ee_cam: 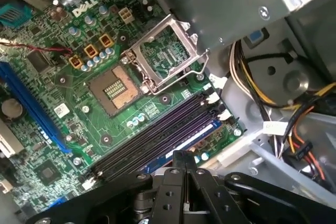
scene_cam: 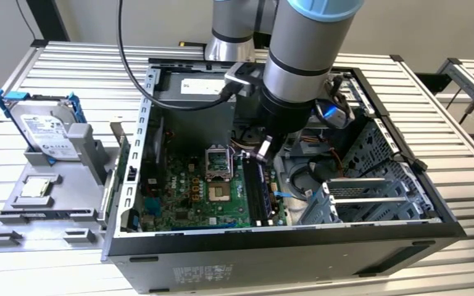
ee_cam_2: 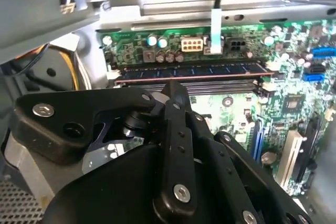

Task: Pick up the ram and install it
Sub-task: 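Press down the ram until it locks into place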

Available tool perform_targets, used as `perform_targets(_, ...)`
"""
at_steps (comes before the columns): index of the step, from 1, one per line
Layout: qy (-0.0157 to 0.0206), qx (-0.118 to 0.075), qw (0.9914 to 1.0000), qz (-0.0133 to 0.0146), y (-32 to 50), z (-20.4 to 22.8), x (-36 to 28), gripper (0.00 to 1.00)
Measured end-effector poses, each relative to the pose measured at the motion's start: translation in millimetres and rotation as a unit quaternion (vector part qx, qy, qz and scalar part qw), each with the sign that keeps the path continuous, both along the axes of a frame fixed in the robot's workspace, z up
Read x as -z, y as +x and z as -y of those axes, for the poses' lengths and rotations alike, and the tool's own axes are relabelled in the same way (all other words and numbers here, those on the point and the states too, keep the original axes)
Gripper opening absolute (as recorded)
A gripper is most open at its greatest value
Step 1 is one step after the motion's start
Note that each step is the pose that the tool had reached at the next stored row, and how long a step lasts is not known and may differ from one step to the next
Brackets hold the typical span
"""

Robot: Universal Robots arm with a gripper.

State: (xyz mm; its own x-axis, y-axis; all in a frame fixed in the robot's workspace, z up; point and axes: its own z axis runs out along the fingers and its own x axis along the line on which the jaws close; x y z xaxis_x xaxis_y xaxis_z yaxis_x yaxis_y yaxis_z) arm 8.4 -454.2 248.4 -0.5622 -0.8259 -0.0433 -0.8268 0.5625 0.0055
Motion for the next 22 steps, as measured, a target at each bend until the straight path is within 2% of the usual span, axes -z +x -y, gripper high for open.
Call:
perform_targets(3, -0.0003, -0.028, 0.99961, 0.0011, 0.1, 0.1, 0.0, 0.00)
perform_targets(5, -0.0003, -0.046, 0.99893, 0.0017, 0.0, 0.0, 0.1, 0.00)
perform_targets(8, -0.0004, -0.073, 0.99733, 0.0027, 0.0, 0.1, 0.1, 0.00)
perform_targets(10, -0.0005, -0.091, 0.99585, 0.0034, 0.1, 0.1, 0.1, 0.00)
perform_targets(13, -0.0005, -0.118, 0.99297, 0.0043, 0.0, 0.1, 0.1, 0.00)
perform_targets(16, -0.0006, -0.145, 0.98937, 0.0053, 0.1, 0.0, 0.1, 0.00)
perform_targets(20, -0.0008, -0.181, 0.98340, 0.0067, 0.1, 0.1, 0.1, 0.00)
perform_targets(22, -0.0009, -0.199, 0.97992, 0.0073, 0.1, 0.1, 0.1, 0.00)
